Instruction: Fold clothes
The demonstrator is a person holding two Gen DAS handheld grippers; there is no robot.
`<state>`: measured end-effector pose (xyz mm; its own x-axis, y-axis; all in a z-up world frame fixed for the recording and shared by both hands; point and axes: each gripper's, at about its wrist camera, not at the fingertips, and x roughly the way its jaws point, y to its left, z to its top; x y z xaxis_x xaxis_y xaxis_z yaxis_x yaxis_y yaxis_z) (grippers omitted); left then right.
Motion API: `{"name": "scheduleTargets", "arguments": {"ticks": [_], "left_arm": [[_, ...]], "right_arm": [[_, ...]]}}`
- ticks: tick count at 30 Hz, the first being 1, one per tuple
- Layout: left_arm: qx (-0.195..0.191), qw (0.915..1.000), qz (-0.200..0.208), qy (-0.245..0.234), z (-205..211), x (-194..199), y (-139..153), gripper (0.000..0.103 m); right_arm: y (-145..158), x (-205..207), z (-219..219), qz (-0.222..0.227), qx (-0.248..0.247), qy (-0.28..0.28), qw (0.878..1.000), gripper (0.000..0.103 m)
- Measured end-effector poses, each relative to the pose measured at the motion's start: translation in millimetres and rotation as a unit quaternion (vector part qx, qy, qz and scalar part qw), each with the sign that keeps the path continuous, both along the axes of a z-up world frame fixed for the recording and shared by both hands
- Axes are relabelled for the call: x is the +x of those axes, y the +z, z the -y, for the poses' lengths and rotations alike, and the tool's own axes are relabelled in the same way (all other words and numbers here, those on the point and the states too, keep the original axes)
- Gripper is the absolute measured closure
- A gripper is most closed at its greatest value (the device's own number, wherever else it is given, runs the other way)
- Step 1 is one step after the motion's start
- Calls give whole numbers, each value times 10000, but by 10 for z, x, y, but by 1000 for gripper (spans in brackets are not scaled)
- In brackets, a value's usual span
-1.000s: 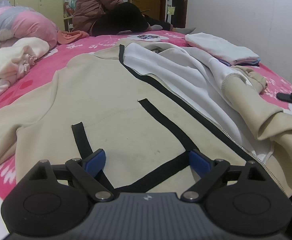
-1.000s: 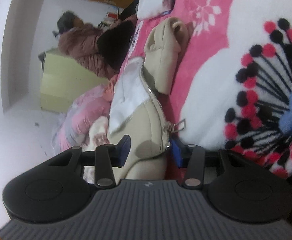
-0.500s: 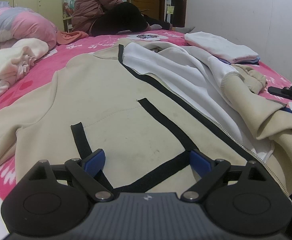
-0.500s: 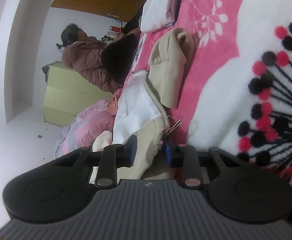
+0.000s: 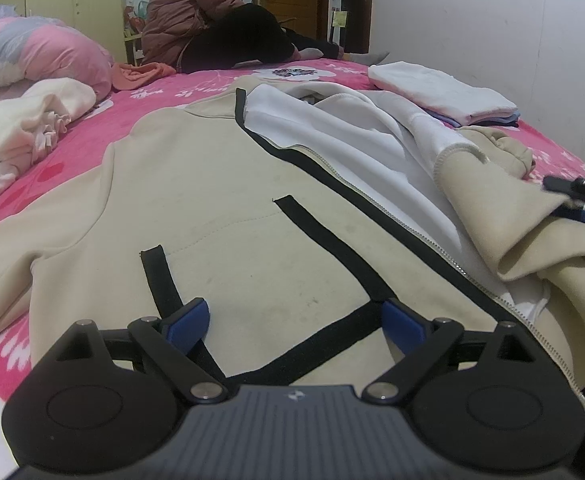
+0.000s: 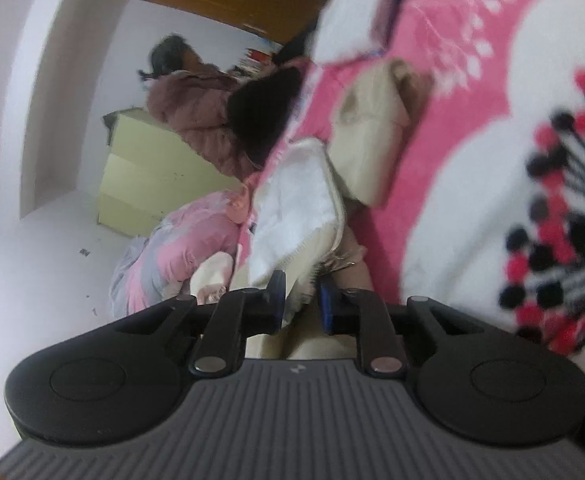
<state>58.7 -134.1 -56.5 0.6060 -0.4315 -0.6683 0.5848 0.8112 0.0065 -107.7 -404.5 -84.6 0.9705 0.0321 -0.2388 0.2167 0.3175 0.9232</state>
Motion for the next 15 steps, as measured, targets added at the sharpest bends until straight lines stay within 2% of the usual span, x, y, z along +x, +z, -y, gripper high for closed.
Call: {"name": "scheduleTargets", "arguments": {"ticks": [4,6,8,10,12,13,15], "left_arm": [[14,10000,13,-12,-1,-1,-3,8],[19,10000,19,-18,0,-2,-6,8],[19,10000,13,-23,-1,2,-5,8],[18,10000,-2,-34,-6,9,-1,8],[23,10000,-13,-49,-7,15,3,8],[25,10000,-17,-53,-7,17,4,8],[31,10000,-24,-61,-6,21,7,8]], "right_arm": [[-90,53,-6,0,234,-80,9997,85],[-45,100,-22,11,63,-135,9999,88],[28,147,-40,-22,-215,-189,9996,97],[195,153,-23,-21,-694,-295,9971,97],[484,112,40,1,-1519,-539,9869,97],[665,92,90,-43,-2032,-672,9768,97],[1041,68,205,-169,-3012,-918,9490,97]]}}
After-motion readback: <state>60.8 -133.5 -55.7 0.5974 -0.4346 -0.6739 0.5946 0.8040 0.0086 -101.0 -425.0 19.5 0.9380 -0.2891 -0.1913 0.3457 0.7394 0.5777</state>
